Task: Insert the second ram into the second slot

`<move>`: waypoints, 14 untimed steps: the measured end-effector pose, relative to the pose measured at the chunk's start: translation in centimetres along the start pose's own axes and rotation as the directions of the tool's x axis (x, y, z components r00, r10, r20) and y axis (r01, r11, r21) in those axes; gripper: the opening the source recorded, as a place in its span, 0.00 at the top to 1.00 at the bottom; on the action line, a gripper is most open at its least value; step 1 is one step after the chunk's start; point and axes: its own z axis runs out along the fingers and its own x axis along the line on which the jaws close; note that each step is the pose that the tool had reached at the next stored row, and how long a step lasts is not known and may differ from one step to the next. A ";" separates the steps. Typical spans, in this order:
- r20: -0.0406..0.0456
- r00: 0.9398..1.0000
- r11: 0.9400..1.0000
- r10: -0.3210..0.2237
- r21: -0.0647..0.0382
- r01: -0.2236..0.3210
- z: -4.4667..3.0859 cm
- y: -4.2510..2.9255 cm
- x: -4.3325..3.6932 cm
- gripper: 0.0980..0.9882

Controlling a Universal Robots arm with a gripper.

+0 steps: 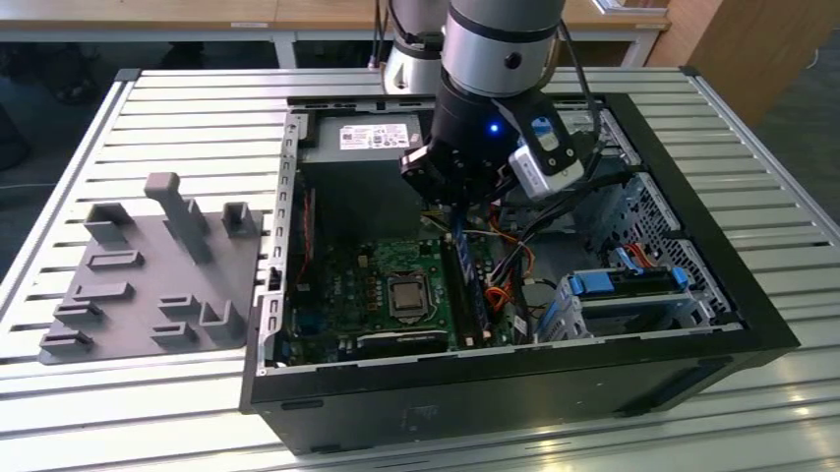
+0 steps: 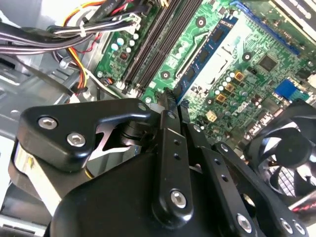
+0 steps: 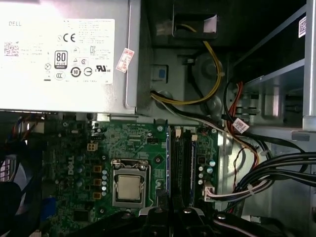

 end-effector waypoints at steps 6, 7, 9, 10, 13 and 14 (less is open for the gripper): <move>0.000 1.000 1.000 0.021 -0.002 -0.021 1.08 -0.02 -0.22 0.95; 0.000 1.000 1.000 0.026 -0.002 -0.026 1.26 -0.02 -0.23 0.95; 0.000 0.999 0.999 0.033 -0.002 -0.033 1.62 -0.03 -0.25 0.95; 0.000 0.999 0.999 0.033 -0.002 -0.033 1.80 -0.03 -0.26 0.95; 0.000 0.999 0.999 0.033 -0.002 -0.033 2.17 -0.46 -0.27 0.95; 0.000 0.999 0.999 0.033 -0.002 -0.033 2.24 -0.60 -0.26 0.95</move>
